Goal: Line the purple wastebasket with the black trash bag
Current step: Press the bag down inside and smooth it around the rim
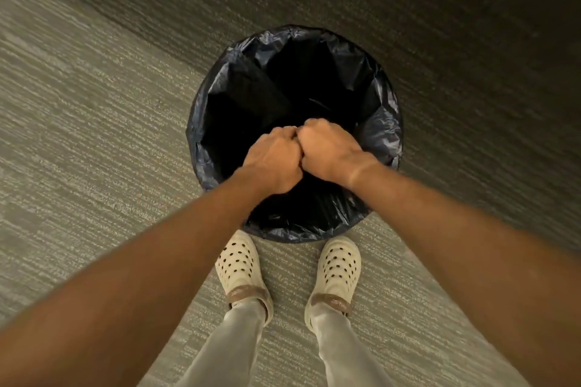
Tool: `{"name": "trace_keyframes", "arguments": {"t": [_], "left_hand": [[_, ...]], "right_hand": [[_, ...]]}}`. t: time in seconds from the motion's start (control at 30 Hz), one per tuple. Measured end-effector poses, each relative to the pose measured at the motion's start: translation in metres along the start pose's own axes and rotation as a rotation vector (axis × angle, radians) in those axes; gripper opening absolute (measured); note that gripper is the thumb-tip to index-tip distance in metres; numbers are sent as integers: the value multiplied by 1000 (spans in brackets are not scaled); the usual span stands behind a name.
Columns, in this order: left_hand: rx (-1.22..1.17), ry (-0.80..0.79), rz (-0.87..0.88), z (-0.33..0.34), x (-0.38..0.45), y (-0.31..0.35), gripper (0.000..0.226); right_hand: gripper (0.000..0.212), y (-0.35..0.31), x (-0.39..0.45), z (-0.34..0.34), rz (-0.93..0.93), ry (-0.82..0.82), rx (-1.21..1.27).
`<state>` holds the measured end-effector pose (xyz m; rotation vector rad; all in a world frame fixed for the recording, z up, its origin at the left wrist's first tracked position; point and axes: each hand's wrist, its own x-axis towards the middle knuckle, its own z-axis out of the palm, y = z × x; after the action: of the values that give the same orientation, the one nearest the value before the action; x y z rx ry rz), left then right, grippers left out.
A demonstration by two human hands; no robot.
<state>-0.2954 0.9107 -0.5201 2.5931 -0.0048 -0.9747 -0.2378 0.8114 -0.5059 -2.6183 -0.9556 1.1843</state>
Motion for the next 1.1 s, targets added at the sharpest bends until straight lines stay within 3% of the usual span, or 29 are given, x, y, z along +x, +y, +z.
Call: {"name": "trace_keyframes", "arguments": {"t": [0.07, 0.13, 0.23, 0.33, 0.43, 0.6, 0.73, 0.77, 0.9, 1.1], "left_hand": [[301, -200, 16, 17, 22, -14, 67], [486, -288, 34, 33, 39, -23, 72], [568, -346, -21, 52, 54, -31, 75], [627, -421, -99, 62, 57, -37, 91], [671, -481, -185, 63, 54, -46, 104], [704, -518, -250, 62, 48, -56, 102], [261, -448, -335, 67, 39, -61, 101], [248, -442, -334, 66, 38, -60, 103], [605, -412, -253, 58, 40, -44, 99], [563, -381, -72, 58, 18, -16, 82]], "right_hand": [[41, 7, 24, 16, -92, -157, -238], [49, 14, 42, 32, -180, -229, -444], [70, 23, 62, 58, -221, -318, -638], [89, 32, 72, 79, -132, -403, -723], [96, 40, 74, 86, -52, -448, -752], [97, 58, 71, 82, 70, -495, -739], [93, 64, 67, 82, 107, -517, -791], [93, 64, 67, 82, 111, -514, -796], [93, 59, 64, 82, 36, -417, -778], [98, 32, 37, 74, -133, -274, -615]]}}
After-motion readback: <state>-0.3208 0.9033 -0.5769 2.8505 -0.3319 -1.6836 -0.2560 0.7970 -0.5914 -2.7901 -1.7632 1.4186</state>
